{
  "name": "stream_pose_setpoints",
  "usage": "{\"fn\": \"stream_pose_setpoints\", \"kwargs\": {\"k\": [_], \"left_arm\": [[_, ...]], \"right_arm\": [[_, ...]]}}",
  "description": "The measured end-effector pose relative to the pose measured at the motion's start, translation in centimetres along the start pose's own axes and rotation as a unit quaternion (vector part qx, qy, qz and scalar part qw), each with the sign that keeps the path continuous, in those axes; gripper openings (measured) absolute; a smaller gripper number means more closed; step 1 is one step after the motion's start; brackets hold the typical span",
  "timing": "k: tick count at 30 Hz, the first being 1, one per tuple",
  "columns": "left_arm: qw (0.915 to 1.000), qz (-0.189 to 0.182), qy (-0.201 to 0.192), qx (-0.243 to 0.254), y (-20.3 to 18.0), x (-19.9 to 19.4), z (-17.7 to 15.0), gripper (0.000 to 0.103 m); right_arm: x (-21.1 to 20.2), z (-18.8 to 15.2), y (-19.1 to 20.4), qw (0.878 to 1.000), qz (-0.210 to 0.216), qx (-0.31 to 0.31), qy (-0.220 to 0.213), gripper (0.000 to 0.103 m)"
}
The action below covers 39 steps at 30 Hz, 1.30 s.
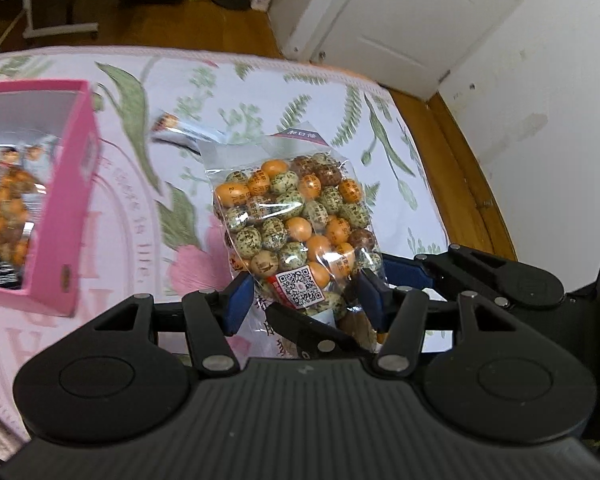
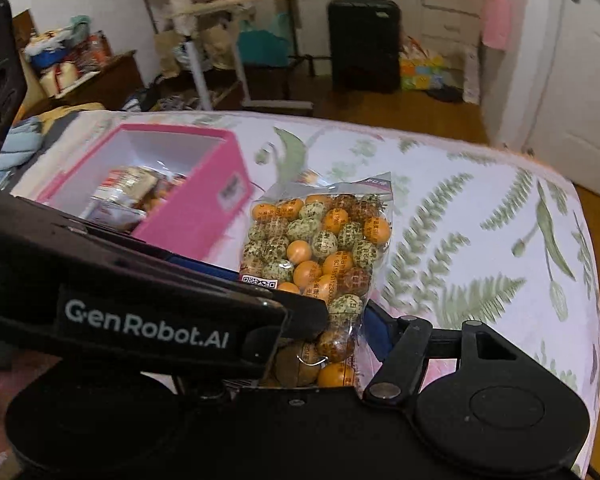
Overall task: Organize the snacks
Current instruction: 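Carry the peanut bag with both grippers over and down into the pink box, then open both grippers and lift them away from the peanut bag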
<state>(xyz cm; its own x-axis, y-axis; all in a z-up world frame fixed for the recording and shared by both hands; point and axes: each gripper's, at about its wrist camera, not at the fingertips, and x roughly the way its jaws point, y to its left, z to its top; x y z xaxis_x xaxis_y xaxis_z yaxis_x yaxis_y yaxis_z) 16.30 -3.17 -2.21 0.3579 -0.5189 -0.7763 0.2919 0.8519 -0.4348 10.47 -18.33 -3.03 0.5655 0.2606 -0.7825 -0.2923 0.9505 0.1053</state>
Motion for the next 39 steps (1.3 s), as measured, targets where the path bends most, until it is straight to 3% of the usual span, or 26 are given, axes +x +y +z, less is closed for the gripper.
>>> {"fn": "stream_pose_setpoints", "kwargs": {"k": [8, 19, 27, 32, 37, 39], "left_arm": [[0.9967, 0.04, -0.06, -0.037, 5.1, -5.8, -0.5, 0.055], [0.9793, 0.117, -0.123, -0.111, 15.1, -9.1, 1.4, 0.055], [0.973, 0.14, -0.106, -0.149, 20.3, -6.4, 4.0, 0.056], [0.9698, 0.142, -0.086, -0.178, 21.7, -4.9, 4.4, 0.06], [0.9676, 0.186, -0.105, -0.135, 20.4, -5.3, 3.5, 0.061], [0.9716, 0.17, -0.098, -0.132, 20.1, -5.6, 3.2, 0.061]], "right_arm": [[0.8, 3.1, 5.9, 0.997, 0.048, -0.059, -0.027, 0.069], [7.7, 9.1, 13.4, 0.979, 0.142, -0.138, -0.036, 0.069], [13.2, 11.6, 14.5, 0.965, 0.183, -0.186, -0.023, 0.07], [15.3, 11.8, 14.0, 0.957, 0.193, -0.215, -0.025, 0.081], [14.1, 11.3, 13.5, 0.956, 0.172, -0.233, -0.045, 0.083], [13.4, 11.2, 12.9, 0.958, 0.166, -0.228, -0.044, 0.083]]}}
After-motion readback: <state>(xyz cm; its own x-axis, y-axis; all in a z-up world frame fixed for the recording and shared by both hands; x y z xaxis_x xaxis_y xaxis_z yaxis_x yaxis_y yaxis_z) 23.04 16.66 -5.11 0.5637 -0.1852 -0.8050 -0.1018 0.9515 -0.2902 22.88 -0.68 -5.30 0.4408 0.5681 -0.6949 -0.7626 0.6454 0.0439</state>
